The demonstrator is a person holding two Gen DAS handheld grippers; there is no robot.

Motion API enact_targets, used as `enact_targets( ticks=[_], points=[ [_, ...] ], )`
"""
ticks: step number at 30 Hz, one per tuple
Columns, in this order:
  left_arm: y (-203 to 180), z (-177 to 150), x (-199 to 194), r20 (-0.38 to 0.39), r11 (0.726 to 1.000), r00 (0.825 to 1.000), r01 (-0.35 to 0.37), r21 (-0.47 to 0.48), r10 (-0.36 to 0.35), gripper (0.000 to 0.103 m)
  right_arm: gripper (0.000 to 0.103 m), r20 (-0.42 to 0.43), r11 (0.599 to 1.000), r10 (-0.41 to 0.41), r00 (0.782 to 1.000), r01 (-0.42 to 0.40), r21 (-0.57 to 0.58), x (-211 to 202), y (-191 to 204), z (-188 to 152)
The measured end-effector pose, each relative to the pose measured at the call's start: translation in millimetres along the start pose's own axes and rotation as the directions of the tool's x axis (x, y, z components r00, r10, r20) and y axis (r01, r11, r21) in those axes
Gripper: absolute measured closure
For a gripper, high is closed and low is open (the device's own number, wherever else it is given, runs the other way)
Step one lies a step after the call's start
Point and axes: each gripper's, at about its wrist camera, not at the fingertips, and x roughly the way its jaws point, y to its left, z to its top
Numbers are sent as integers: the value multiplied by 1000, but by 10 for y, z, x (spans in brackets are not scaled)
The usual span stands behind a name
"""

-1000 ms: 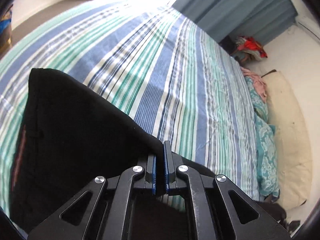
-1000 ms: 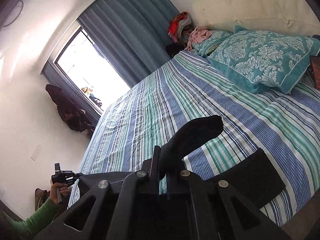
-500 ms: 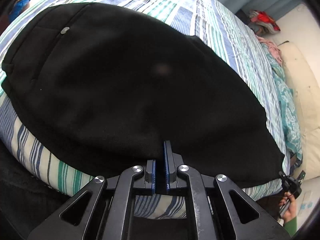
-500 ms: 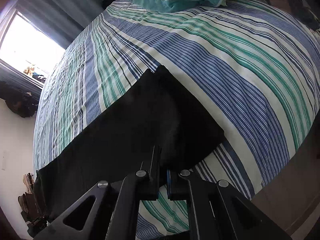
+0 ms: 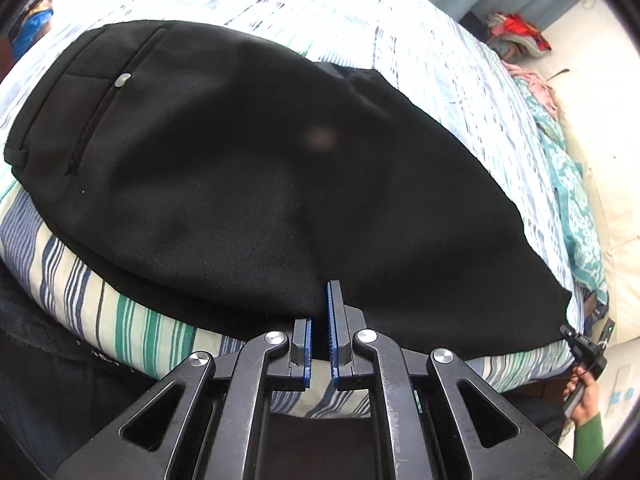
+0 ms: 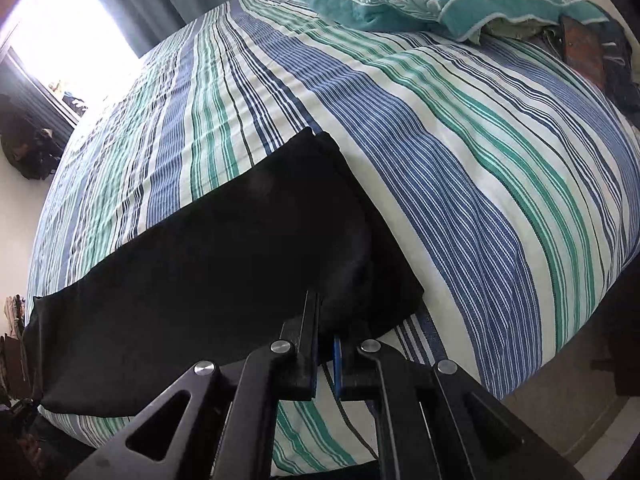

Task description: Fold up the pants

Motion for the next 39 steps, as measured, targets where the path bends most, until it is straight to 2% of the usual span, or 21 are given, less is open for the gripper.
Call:
enact_targets(
  ticks=[5,8,12,14,16,18,19,20,22,23,24,26,28,31,32,34,35,36,37,39],
  points=[
    [-53,-43,-70,2,999,1000,-7,37,7,98,98,76,1000,-14,997,14,-1,-149,23,-1],
    [-60,-99,-17,-11,998,999,-38,59,39,98,98,41,999,-38,998,37,22,-30,-40,-38],
    [-130,-99,-4,-7,995,998,-61,81,62,96,98,53,997,-73,996,74,-6,-20,41,-20],
    [-162,-118,41,-19,992,996,-86,94,88,91,95,61,996,-91,994,91,-8,-39,54,-20],
    [-206,-128,43,-38,989,993,-103,110,108,84,80,70,995,-95,993,95,10,-72,21,-25],
    [-143,-213,-69,-49,980,987,-148,134,155,59,68,73,998,-61,996,58,37,-143,-22,-43],
    [-122,-249,-170,-40,976,984,-166,141,174,57,60,78,998,-45,996,42,44,-192,-30,-52],
    [-85,-285,-292,-24,974,983,-176,145,182,57,45,88,998,-49,995,46,42,-263,-21,-74],
    [-58,-294,-569,40,971,983,-184,150,180,55,22,142,988,-152,978,149,26,-465,25,-136],
    [-58,-254,-701,92,968,979,-195,156,182,47,21,184,983,-184,966,183,20,-586,52,-170],
    [-64,-192,-795,139,965,973,-206,164,184,34,21,215,978,-207,954,208,17,-694,87,-204],
    [-85,25,-836,205,961,964,-207,185,168,25,21,264,975,-214,940,221,3,-867,213,-240],
    [-76,291,-711,249,951,954,-221,216,165,25,21,297,983,-168,940,183,-24,-955,435,-278],
    [-57,602,-277,279,932,940,-269,242,198,25,19,311,992,-51,949,83,-90,-932,935,-393],
    [-6,690,-111,267,923,933,-304,236,239,28,19,303,992,-8,953,46,-119,-880,1117,-447],
    [182,799,193,214,892,904,-411,189,371,36,19,276,986,59,959,-12,-169,-694,1443,-582],
    [312,821,270,186,899,905,-411,153,383,44,19,257,981,87,963,-38,-191,-578,1580,-659],
    [381,785,240,194,919,918,-374,126,347,44,19,237,976,108,966,-57,-212,-451,1695,-736],
    [410,764,176,209,926,921,-358,117,330,44,19,213,971,114,970,-63,-232,-306,1784,-809],
    [332,740,107,189,914,916,-381,136,354,42,19,127,966,69,989,-34,-256,30,1868,-922]
  ],
)
